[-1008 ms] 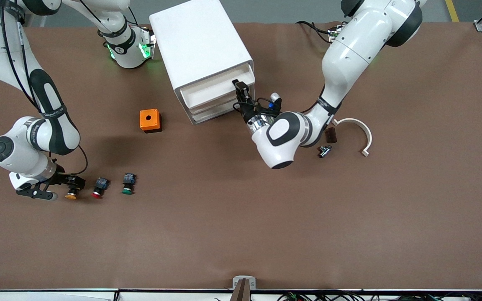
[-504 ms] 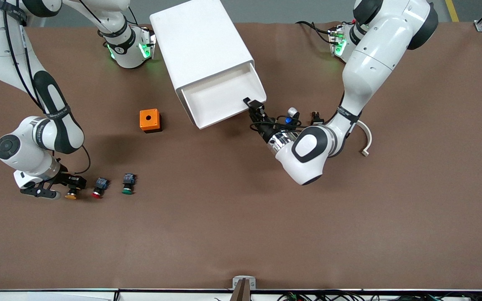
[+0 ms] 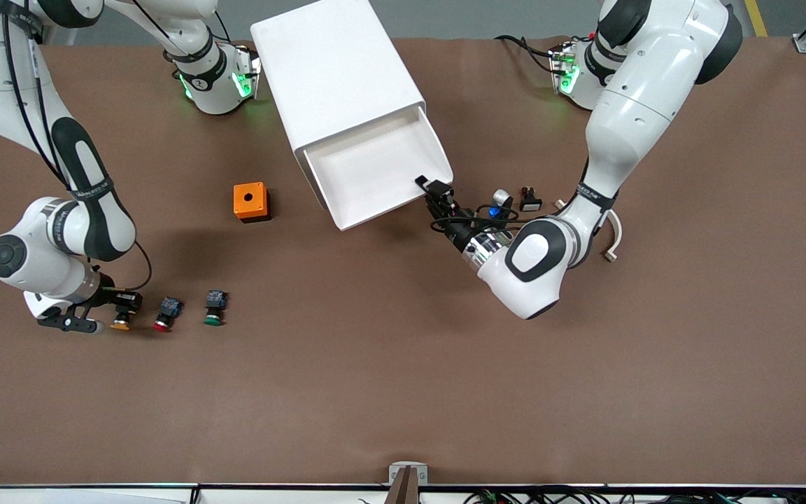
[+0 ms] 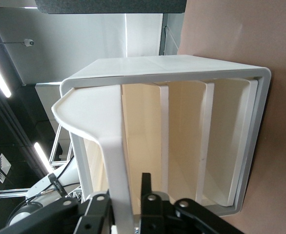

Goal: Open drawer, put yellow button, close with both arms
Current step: 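Pull the drawer open with the left gripper while the right gripper grasps the button, then lower the yellow button into the open drawer with the right gripper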

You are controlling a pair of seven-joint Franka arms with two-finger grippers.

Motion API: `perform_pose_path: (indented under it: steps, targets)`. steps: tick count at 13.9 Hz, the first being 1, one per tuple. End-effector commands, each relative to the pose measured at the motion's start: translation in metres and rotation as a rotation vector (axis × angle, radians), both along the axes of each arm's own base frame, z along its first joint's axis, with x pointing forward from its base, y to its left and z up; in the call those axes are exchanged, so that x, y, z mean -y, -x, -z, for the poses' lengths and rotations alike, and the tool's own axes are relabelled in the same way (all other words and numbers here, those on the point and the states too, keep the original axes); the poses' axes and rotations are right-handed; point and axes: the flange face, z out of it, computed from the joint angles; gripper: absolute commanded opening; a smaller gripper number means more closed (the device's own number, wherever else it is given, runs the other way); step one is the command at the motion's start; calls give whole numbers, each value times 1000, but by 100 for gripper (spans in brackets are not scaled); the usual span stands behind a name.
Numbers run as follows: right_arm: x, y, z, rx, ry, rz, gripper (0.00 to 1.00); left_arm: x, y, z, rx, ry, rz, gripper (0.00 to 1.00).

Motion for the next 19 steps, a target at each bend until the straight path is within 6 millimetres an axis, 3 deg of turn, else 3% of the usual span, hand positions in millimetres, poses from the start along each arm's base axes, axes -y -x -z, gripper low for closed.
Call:
perform_pose_path:
  steps: [1,3,6,7,10,12,14,17,19]
  targets:
    - [-23,-15,-56,-18,-29,48,0,-20,-16,12,18,-2,-46,56]
    - [-63,-19,-93,-29,-38,110,0,-25,-21,7,43,43,-54,67]
    - [-145,-15,-150,-17,-48,198,0,-27,-31,-12,113,180,-55,71]
    - [-175,-11,-168,-11,-56,214,0,-30,-35,-20,147,232,-44,73]
    - [-240,8,-211,-24,-119,327,0,-39,-39,-34,205,353,10,80]
    - [-281,24,-241,-26,-153,381,0,-51,-42,-32,261,376,47,88]
    - [-321,43,-263,-17,-152,429,0,-59,-45,-31,350,397,108,99]
    - [-389,80,-288,-15,-140,509,0,-83,-63,-39,529,436,204,99]
    - [-439,106,-291,-21,-139,575,0,-111,-86,-42,670,433,206,100]
